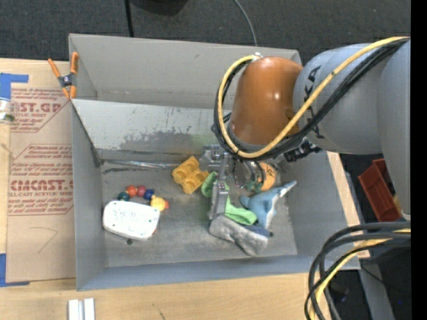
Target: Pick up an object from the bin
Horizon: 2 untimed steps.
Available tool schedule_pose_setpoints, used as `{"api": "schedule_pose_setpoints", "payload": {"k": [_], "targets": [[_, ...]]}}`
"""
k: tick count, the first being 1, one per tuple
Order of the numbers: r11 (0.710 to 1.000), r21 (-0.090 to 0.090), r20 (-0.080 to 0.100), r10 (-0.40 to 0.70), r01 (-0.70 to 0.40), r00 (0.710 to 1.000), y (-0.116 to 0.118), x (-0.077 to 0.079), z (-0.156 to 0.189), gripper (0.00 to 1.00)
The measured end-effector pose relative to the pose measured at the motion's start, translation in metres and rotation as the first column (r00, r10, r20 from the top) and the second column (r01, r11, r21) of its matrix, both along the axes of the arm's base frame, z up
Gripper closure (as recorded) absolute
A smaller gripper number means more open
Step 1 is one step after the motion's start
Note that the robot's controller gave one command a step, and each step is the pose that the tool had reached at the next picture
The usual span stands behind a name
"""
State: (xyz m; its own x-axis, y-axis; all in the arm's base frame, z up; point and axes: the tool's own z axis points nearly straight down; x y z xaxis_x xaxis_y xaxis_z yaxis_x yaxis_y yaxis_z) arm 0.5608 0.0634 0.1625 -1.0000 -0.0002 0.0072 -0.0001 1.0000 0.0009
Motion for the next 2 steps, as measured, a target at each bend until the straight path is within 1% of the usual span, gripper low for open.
{"api": "schedule_pose_setpoints", "payload": {"k": [1,2], "targets": [[1.0,0.001,0.007,-0.001,0.001,1.0,0.0,0.002,0.005,0.0],[0.998,0.001,0.01,0.062,-0.062,0.998,-0.005,0.009,-0.013,0.0]]}}
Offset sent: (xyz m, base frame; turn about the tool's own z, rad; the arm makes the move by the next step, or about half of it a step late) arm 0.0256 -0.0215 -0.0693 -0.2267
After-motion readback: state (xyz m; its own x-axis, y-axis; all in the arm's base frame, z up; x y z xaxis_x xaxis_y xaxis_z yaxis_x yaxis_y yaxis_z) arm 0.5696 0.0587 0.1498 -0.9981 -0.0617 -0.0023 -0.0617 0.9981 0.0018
